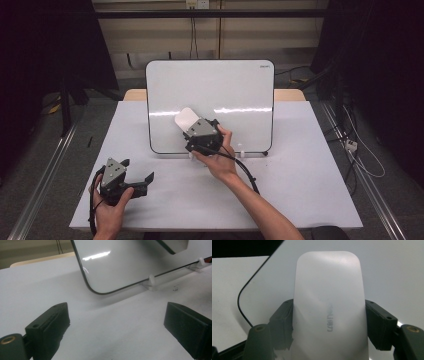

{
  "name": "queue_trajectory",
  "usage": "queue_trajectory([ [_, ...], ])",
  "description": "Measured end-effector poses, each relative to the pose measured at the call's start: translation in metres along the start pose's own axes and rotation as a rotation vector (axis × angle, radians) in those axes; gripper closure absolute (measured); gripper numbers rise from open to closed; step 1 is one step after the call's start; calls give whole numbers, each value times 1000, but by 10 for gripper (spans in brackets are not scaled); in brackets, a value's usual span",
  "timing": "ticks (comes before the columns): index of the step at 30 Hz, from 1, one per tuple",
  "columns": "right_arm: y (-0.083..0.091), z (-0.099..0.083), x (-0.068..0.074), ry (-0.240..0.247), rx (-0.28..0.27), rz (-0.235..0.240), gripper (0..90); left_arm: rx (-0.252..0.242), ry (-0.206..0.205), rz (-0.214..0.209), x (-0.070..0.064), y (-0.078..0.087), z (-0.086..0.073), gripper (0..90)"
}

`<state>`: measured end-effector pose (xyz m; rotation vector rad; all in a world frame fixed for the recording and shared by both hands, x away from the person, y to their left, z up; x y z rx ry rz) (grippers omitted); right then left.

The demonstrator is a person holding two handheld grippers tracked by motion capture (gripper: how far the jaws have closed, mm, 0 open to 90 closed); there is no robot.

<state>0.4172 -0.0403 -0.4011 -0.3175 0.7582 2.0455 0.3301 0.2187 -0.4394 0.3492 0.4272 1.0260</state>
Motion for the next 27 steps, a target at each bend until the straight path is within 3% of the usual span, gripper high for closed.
queue_trajectory([
  [7, 20, -21, -30, -21, 39, -40, 316, 5, 10, 1, 0, -1, -1, 62],
  [16, 43, -56, -55, -41, 87, -104, 316, 6, 3, 6, -1, -1, 0, 62],
  [20, 50, -66, -62, -63, 94, -130, 316, -2, 7, 6, -2, -2, 1, 62],
  [25, 59, -70, -64, -43, 89, -138, 316, 3, 3, 3, -4, -4, 1, 62],
  [27, 63, -74, -67, -55, 93, -137, 316, 6, -3, 7, -3, -3, 2, 62],
])
Point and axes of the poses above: each handheld gripper's, and its own axes: y roughly backward along the jaws, z roughly out of its top, x roughly to its left, the point moved 2 cm from there along -y, roughly forward along the jaws, and after that the axes turned 12 degrees about y, right-handed, at the moved point
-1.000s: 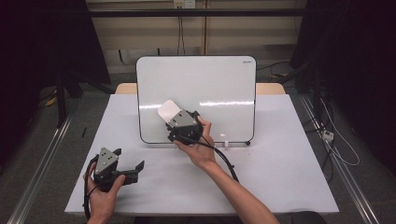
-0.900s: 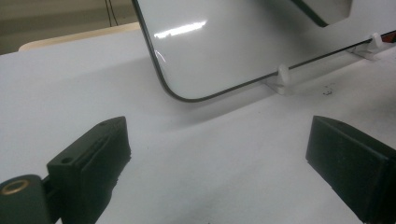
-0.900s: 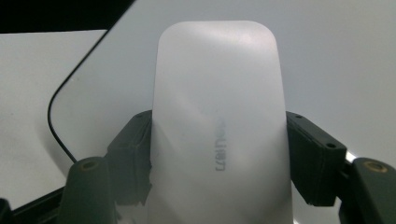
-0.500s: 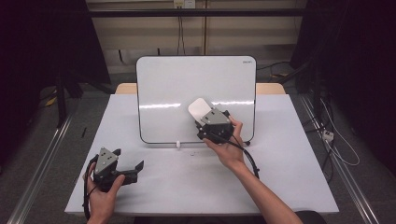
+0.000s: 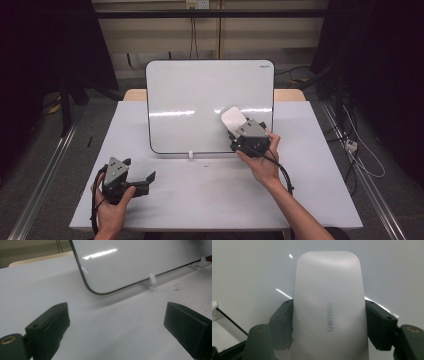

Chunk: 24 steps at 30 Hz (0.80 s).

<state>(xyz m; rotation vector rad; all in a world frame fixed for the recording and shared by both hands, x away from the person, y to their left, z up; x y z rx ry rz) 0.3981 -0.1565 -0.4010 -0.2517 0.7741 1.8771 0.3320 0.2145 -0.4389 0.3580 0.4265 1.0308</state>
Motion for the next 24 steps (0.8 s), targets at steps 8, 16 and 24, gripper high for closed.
queue_trajectory([
  [8, 11, -18, -19, -23, 18, -43, 316, 0, 6, 5, 1, 2, -1, 62],
  [16, 8, -32, -26, -11, 36, -65, 317, -6, 18, 10, 1, 3, -1, 62],
  [24, -3, -47, -27, 5, 75, -79, 316, 4, 19, 11, 0, 2, -2, 61],
])
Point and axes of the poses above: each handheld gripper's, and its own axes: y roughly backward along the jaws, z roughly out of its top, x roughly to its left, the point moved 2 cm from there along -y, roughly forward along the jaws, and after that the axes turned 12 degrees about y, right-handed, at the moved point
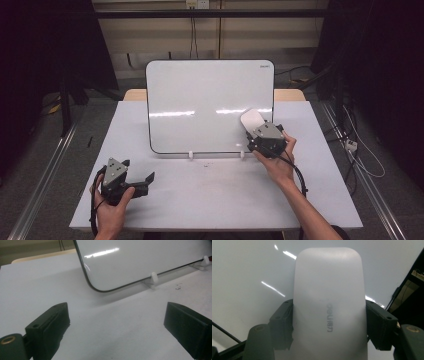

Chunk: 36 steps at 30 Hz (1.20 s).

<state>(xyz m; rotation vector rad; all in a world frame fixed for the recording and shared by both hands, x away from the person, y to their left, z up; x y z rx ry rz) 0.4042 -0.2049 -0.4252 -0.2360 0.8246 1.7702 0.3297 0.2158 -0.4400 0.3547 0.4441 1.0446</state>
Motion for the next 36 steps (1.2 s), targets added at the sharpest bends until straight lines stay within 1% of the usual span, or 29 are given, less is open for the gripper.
queue_trajectory([
  [7, -2, -1, 1, 4, 8, 0, 316, -1, -3, -3, 0, 0, 0, 61],
  [12, -2, -1, -1, -9, 13, 16, 311, -1, -3, -2, 1, 1, -1, 61],
  [16, -1, -1, -3, -43, 13, 41, 292, -10, 1, -4, 2, 2, 0, 62],
  [18, -1, -2, -6, -83, 22, 59, 256, -10, 1, -5, 2, 2, 0, 62],
  [20, -1, -3, -8, -135, 17, 101, 203, -9, -3, -7, 2, 2, 0, 62],
  [21, -1, -3, -8, -148, 20, 105, 197, -8, -6, -7, 1, 3, 0, 62],
  [23, 0, -3, -9, -157, 14, 111, 173, -13, -4, -11, 1, 3, 0, 62],
  [25, 1, -3, -10, -166, 16, 114, 128, -15, -3, -10, 2, 3, 0, 62],
  [28, 2, -4, -12, -183, 10, 131, 91, -12, 1, -9, 3, 2, 0, 61],
  [29, 2, -3, -12, -191, 8, 140, 84, -8, 3, -7, 3, 2, -1, 61],
  [31, 4, -3, -13, -192, 6, 143, 79, -2, 6, -10, 3, 1, -1, 61],
  [34, 6, -2, -14, -213, -10, 160, 77, 0, 7, -14, 4, -1, -1, 61],
  [36, 7, -2, -13, -214, -6, 166, 72, -1, 5, -13, 4, -1, 0, 62],
])
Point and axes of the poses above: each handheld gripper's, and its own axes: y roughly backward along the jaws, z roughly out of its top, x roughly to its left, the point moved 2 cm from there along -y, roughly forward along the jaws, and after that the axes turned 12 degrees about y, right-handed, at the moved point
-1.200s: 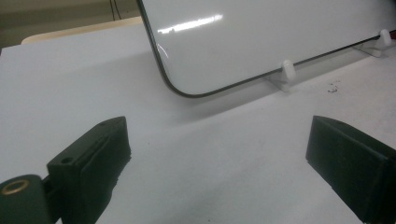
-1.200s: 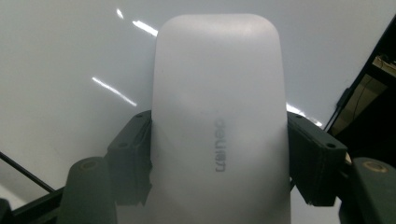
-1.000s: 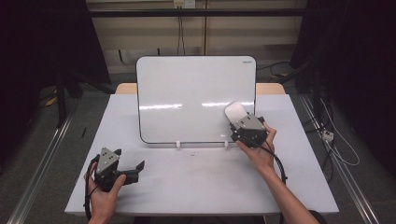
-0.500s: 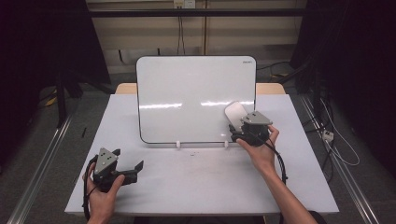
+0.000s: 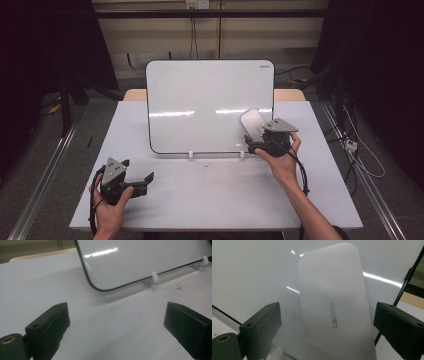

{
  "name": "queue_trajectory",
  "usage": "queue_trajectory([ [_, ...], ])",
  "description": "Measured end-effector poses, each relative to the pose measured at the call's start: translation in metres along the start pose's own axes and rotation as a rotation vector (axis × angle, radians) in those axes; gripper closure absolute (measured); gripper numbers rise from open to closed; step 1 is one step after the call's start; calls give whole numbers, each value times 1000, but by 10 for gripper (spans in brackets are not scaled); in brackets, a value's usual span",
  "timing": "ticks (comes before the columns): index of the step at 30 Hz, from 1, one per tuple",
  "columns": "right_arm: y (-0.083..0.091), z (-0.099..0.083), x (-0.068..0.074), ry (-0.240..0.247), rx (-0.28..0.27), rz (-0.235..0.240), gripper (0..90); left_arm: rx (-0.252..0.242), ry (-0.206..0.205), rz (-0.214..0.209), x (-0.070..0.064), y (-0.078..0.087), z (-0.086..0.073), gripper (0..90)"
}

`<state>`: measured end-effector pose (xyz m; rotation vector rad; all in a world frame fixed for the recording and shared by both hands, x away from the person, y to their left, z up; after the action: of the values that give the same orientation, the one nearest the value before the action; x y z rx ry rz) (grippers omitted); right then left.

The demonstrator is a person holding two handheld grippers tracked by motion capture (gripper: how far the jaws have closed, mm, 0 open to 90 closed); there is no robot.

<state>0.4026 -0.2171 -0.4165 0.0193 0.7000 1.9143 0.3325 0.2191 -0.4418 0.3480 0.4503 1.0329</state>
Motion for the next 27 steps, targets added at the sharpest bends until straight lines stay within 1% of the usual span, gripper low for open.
queue_trajectory([
  [1, 1, 0, 0, -2, 1, 3, 71, -3, -1, -1, 0, 0, 0, 62],
  [3, 2, -1, 1, -22, 4, 23, 69, -7, 3, -2, 0, 0, 1, 61],
  [5, 5, -1, 1, -38, 9, 25, 71, -8, 1, -4, 0, -1, 2, 61],
  [8, 9, -1, 1, -35, 11, 23, 73, -3, 0, -7, -1, -2, 2, 62],
  [10, 13, -2, 0, -34, -1, 25, 73, -3, -2, -9, -1, -2, 3, 61],
  [16, 22, -6, -2, -28, -7, -4, 74, -11, -4, -4, -2, -1, 4, 62],
  [18, 25, -9, -3, -36, -12, 4, 74, -15, -3, -2, -2, -1, 4, 62],
  [23, 33, -16, -6, -44, -13, -21, 74, -20, -6, -2, -4, 0, 5, 63],
  [25, 37, -19, -7, -49, -19, -19, 74, -21, -4, -2, -4, 0, 5, 63],
  [27, 40, -23, -8, -43, -15, -29, 74, -24, -2, -2, -3, 0, 5, 63],
])
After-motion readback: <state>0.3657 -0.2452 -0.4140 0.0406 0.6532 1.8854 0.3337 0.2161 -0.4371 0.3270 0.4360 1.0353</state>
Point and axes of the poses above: each handheld gripper's, and its own axes: y roughly backward along the jaws, z roughly out of its top, x roughly to its left, the point moved 2 cm from there along -y, roughly forward along the jaws, and after that the axes turned 12 degrees about y, right-handed, at the moved point
